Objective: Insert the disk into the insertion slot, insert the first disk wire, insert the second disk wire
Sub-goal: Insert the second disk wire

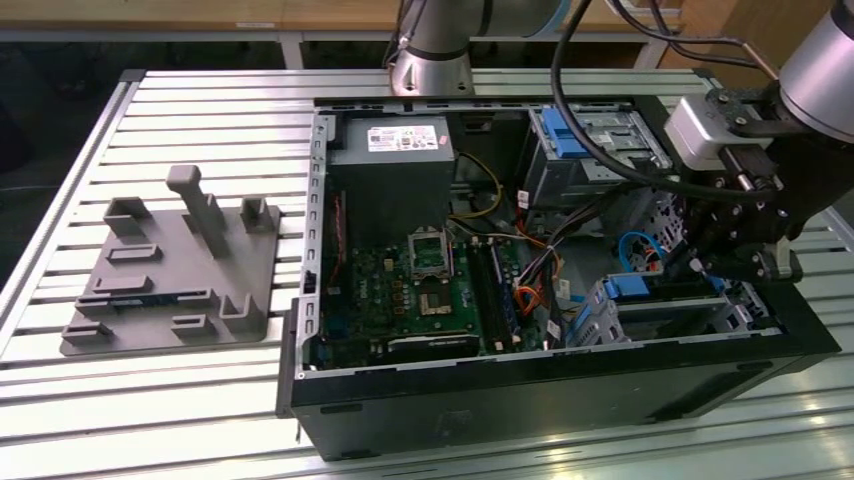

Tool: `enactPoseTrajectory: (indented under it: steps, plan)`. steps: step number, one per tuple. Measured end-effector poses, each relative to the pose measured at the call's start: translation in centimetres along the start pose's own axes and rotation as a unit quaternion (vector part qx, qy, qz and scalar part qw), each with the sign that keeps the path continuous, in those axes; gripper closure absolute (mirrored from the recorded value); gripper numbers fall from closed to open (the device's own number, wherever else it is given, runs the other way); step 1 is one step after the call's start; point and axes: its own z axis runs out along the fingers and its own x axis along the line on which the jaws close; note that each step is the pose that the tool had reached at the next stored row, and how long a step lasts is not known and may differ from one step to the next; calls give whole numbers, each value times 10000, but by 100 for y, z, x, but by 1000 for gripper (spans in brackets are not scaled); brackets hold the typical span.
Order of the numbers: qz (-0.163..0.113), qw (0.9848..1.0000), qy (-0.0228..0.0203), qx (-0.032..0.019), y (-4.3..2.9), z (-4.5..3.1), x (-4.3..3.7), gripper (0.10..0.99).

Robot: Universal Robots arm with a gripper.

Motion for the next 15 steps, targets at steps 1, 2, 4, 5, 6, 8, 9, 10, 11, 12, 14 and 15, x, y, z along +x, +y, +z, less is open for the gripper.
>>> enactPoseTrajectory:
  steps: [1, 2, 4, 5, 6, 8, 9, 10, 11, 12, 14, 15]
  plan:
    - [0, 10000, 0, 0, 0, 3, 0, 925]
    - [0, 10000, 0, -1, -1, 7, 0, 925]
    - [0, 10000, 1, -1, -1, 12, 1, 925]
    - [0, 10000, 1, -2, -2, 14, 2, 925]
    - [0, 10000, 1, -2, -2, 18, 1, 925]
    - [0, 10000, 0, -3, -3, 26, 2, 925]
    - [0, 10000, 1, -3, -3, 29, 2, 925]
    - [0, 10000, 1, -4, -3, 34, 2, 925]
    - [0, 10000, 1, -4, -4, 38, 3, 925]
    - [0, 10000, 1, -4, -4, 43, 3, 925]
    - [0, 10000, 1, -5, -5, 53, 4, 925]
    - [0, 10000, 1, -5, -6, 58, 4, 925]
